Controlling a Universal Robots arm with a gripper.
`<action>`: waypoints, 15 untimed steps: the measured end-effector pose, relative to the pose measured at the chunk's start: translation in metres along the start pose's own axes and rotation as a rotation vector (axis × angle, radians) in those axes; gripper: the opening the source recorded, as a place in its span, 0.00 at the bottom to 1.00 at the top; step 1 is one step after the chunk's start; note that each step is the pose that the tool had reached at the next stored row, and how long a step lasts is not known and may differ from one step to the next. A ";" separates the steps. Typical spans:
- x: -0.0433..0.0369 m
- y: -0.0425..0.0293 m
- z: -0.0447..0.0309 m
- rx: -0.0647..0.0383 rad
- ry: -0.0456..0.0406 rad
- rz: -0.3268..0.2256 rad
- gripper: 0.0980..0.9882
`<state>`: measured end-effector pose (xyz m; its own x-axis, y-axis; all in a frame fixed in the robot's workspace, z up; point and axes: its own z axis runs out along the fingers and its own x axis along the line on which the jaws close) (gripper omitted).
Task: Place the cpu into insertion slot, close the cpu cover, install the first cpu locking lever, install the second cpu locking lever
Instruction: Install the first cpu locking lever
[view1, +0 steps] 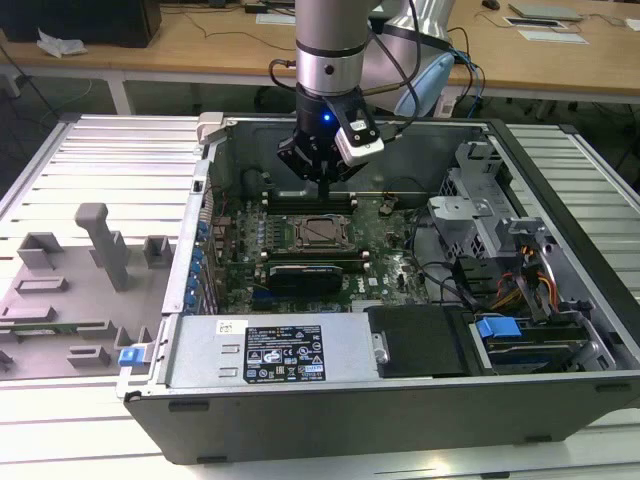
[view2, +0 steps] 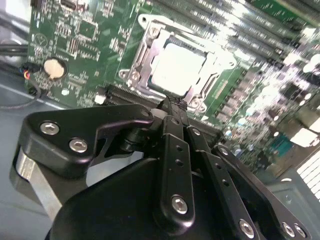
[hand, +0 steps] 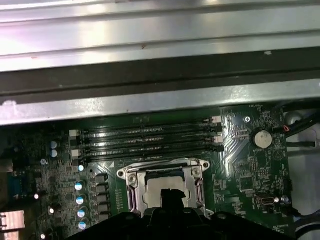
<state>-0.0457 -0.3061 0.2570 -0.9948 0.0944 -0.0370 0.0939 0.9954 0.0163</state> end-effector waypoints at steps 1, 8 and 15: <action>0.0000 -0.0002 0.0005 0.003 -0.0001 -0.004 0.01; -0.0008 -0.0123 0.0087 0.003 -0.0003 -0.048 0.01; -0.0009 -0.0179 0.0178 0.003 -0.0006 -0.070 0.01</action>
<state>-0.0458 -0.3239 0.2390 -0.9989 0.0249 -0.0385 0.0245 0.9996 0.0112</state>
